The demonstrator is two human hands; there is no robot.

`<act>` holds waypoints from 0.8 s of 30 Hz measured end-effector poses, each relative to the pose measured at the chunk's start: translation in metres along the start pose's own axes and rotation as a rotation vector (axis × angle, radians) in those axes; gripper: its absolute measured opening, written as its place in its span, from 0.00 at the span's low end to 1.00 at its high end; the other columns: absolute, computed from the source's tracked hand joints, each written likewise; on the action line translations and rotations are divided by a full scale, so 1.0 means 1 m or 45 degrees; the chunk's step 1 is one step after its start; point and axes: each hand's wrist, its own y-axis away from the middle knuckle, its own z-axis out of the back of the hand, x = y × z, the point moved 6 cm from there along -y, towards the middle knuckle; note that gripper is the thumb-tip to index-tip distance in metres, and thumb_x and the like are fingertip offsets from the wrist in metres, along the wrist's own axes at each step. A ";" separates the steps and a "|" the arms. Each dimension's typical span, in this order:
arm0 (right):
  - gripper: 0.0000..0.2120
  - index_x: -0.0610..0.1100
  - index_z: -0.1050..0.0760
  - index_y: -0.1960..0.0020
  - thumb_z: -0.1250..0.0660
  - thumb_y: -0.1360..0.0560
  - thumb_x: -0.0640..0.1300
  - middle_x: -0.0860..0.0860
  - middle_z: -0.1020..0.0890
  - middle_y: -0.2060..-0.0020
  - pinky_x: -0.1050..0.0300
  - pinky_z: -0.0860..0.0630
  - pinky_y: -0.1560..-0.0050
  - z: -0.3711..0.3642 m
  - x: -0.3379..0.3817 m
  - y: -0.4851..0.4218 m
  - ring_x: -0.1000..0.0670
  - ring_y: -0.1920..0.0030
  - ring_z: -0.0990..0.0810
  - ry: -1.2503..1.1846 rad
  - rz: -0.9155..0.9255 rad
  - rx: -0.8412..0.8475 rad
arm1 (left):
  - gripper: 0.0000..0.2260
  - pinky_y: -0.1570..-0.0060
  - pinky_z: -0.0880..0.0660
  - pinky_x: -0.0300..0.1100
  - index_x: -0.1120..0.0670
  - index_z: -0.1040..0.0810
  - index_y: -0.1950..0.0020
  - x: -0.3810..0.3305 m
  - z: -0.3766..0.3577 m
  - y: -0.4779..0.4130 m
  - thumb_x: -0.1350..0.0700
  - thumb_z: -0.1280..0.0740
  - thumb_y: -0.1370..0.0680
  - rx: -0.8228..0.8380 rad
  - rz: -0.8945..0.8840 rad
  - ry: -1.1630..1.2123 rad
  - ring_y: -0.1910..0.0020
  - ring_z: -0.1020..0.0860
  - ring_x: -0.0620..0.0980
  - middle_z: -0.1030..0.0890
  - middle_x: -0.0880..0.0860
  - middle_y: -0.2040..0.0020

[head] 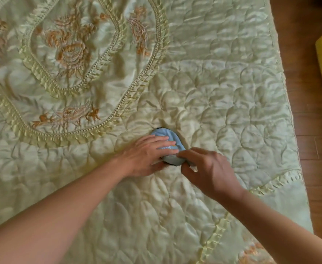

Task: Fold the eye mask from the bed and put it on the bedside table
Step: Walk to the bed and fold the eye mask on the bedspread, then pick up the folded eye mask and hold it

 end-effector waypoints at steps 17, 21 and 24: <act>0.05 0.44 0.14 0.54 0.25 0.28 0.45 0.47 0.12 0.57 0.56 0.17 0.55 0.255 0.129 -0.026 0.49 0.54 0.13 -0.891 -0.508 0.073 | 0.16 0.43 0.21 0.51 0.56 0.18 0.43 -0.205 0.208 0.085 0.59 0.25 0.30 -0.218 0.656 1.875 0.43 0.17 0.54 0.15 0.57 0.44; 0.11 0.41 0.15 0.47 0.26 0.25 0.47 0.40 0.12 0.48 0.45 0.18 0.44 0.294 0.165 0.007 0.41 0.46 0.13 -1.325 -0.660 0.139 | 0.14 0.51 0.20 0.46 0.55 0.18 0.42 -0.253 0.254 0.124 0.63 0.26 0.27 -0.328 0.744 1.975 0.45 0.16 0.53 0.14 0.54 0.46; 0.14 0.38 0.17 0.41 0.27 0.24 0.43 0.36 0.15 0.42 0.40 0.23 0.35 0.301 0.194 0.031 0.38 0.41 0.16 -1.548 -0.668 0.292 | 0.15 0.45 0.21 0.49 0.57 0.19 0.39 -0.278 0.284 0.152 0.63 0.28 0.26 -0.362 0.779 2.079 0.44 0.17 0.55 0.15 0.57 0.43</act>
